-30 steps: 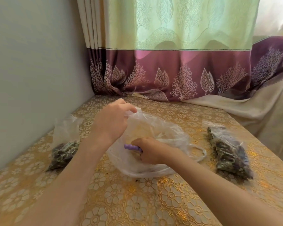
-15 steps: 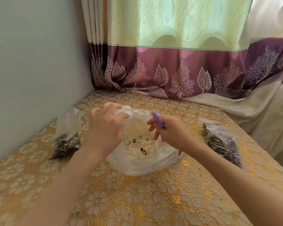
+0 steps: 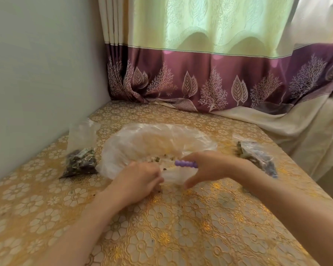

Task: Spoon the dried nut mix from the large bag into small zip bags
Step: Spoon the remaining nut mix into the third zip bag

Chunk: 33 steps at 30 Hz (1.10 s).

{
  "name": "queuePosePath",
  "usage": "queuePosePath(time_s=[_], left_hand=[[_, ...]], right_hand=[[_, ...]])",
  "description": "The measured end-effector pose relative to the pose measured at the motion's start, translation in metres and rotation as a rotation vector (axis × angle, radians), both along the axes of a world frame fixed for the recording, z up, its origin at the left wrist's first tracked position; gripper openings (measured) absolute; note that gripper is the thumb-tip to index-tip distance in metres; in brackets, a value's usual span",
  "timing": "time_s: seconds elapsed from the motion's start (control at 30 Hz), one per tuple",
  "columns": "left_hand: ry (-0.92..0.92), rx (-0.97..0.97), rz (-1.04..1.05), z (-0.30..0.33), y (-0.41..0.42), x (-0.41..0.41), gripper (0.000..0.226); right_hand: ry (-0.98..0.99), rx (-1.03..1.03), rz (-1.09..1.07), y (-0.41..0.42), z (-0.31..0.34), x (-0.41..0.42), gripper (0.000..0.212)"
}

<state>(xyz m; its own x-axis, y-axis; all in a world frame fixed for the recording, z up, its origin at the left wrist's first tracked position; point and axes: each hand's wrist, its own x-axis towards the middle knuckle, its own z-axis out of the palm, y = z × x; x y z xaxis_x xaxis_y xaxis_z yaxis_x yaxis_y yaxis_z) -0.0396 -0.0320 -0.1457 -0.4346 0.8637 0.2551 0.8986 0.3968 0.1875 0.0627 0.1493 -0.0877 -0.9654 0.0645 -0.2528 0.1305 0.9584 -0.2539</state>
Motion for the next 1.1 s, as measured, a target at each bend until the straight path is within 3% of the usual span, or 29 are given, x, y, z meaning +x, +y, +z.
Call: queuePosePath(time_s=[0.07,0.17,0.5,0.67,0.77,0.83,1.0,1.1], left_hand=[[-0.041,0.072,0.017,0.004,0.002,-0.003,0.019],[-0.049,0.129,0.046,0.015,0.009,-0.009,0.021],[-0.084,0.236,0.050,0.039,0.015,-0.013,0.023],[-0.118,0.004,-0.054,0.029,0.005,0.000,0.032],[-0.171,-0.031,-0.107,0.022,-0.002,0.009,0.067],[-0.211,-0.048,-0.113,0.018,-0.005,0.014,0.077],[-0.190,-0.087,-0.163,0.013,-0.002,0.029,0.044],[-0.153,-0.114,-0.196,0.011,0.000,0.034,0.038]], right_hand=[[0.060,0.150,0.003,-0.001,-0.007,0.000,0.045],[0.177,0.142,-0.032,0.001,0.004,-0.005,0.002],[0.307,0.004,-0.143,0.014,0.037,-0.012,0.027],[0.117,-0.017,-0.112,0.019,0.020,0.006,0.021],[0.081,-0.236,-0.155,0.022,0.028,0.024,0.039],[0.092,-0.387,-0.182,0.025,0.036,0.032,0.045],[0.366,-0.917,-0.375,0.034,0.059,0.042,0.031],[0.637,-1.282,-0.510,0.028,0.065,0.036,0.041]])
